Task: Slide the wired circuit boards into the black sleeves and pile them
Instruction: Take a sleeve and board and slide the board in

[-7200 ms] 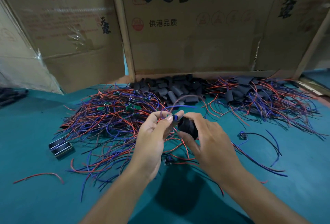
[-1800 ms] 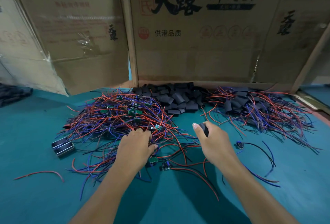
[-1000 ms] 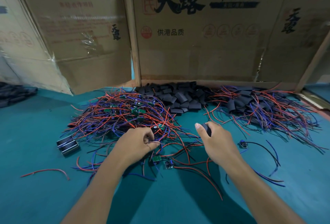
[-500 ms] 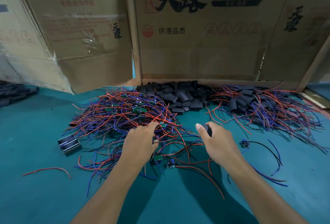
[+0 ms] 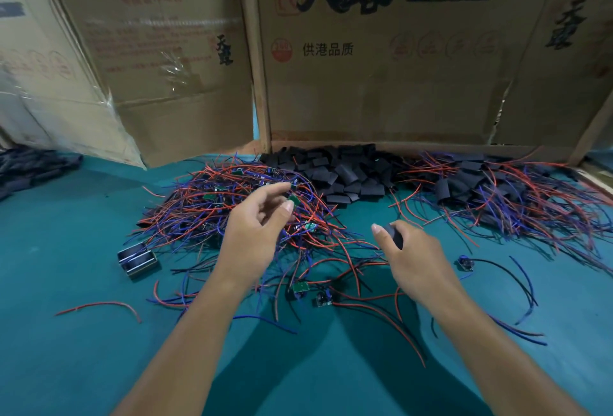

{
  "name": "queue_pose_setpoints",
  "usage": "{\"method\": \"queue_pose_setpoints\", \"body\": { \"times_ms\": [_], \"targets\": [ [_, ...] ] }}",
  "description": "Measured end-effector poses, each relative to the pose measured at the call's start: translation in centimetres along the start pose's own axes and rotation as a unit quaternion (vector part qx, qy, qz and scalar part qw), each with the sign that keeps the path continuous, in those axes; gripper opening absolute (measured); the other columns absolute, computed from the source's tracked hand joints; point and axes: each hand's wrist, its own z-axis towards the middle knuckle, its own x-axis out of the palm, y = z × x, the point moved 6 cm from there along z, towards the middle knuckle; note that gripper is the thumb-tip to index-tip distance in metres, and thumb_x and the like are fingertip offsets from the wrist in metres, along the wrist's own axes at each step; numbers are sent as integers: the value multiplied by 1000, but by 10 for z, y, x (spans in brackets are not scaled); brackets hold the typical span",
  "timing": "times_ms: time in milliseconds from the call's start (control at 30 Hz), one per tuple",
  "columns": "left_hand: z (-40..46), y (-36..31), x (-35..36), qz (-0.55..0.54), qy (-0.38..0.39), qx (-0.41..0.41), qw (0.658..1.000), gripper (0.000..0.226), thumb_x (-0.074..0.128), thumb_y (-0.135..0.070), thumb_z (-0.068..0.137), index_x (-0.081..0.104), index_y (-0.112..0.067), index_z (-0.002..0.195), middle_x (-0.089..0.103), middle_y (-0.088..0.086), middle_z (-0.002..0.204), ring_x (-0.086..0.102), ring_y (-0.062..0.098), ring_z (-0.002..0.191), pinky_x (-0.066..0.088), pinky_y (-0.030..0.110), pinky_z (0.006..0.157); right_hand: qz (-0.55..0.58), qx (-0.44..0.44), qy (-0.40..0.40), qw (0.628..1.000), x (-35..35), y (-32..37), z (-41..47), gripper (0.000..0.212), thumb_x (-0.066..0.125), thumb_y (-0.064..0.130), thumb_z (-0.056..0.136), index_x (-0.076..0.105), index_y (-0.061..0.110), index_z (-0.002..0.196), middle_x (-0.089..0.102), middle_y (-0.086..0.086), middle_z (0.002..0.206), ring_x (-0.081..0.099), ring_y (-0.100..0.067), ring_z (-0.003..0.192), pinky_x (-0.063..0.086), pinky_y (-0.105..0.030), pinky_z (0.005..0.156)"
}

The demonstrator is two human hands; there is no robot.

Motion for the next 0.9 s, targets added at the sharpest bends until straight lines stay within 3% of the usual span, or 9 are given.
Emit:
{"method": "queue_pose_setpoints", "body": {
  "times_ms": [167, 333, 467, 567, 700, 900],
  "targets": [
    [1, -10, -3, -166, -28, -3, 986, 25, 56, -1, 97, 64, -13, 117, 69, -7, 89, 67, 13, 81, 53, 21, 80, 35, -37, -5, 999, 1, 8, -3, 42, 45, 51, 97, 48, 18, 71, 47, 4, 64, 43, -14, 62, 33, -26, 58],
    [-9, -28, 2, -172, 6, 31, 985, 15, 68, -19, 88, 75, -20, 100, 73, -1, 87, 68, 13, 82, 53, 20, 79, 189, -139, -42, 971, -8, 41, -18, 44, 41, 67, 90, 58, 27, 84, 56, 11, 70, 49, -3, 65, 37, -17, 60],
    [-11, -31, 8, -278, 30, -2, 960, 19, 73, -24, 83, 77, -23, 102, 69, 3, 89, 64, 15, 80, 51, 22, 77, 216, -169, -65, 959, -10, 49, -25, 40, 55, 69, 82, 56, 32, 96, 47, 16, 65, 41, -3, 59, 31, -13, 55],
    [-11, -24, 15, -337, 36, -54, 939, 25, 64, -17, 85, 77, -18, 105, 61, 12, 93, 62, 14, 76, 51, 21, 75, 197, -158, -93, 963, -12, 46, -23, 41, 59, 66, 80, 55, 35, 106, 41, 18, 61, 38, -4, 56, 29, -11, 53],
    [-15, -10, 26, -340, 34, -134, 930, 24, 67, -14, 78, 79, -10, 99, 66, 10, 89, 61, 12, 71, 55, 18, 71, 181, -164, -109, 964, -14, 46, -23, 26, 60, 50, 87, 62, 30, 103, 50, 28, 65, 47, 2, 60, 32, -7, 56],
    [-24, -8, 40, -233, 75, -119, 962, 28, 78, -13, 67, 79, -12, 96, 70, -1, 80, 62, 8, 69, 51, 16, 71, 176, -150, -87, 969, -10, 43, -22, 22, 70, 41, 86, 62, 29, 103, 48, 25, 64, 46, -1, 60, 32, -9, 57]
  ]
}}
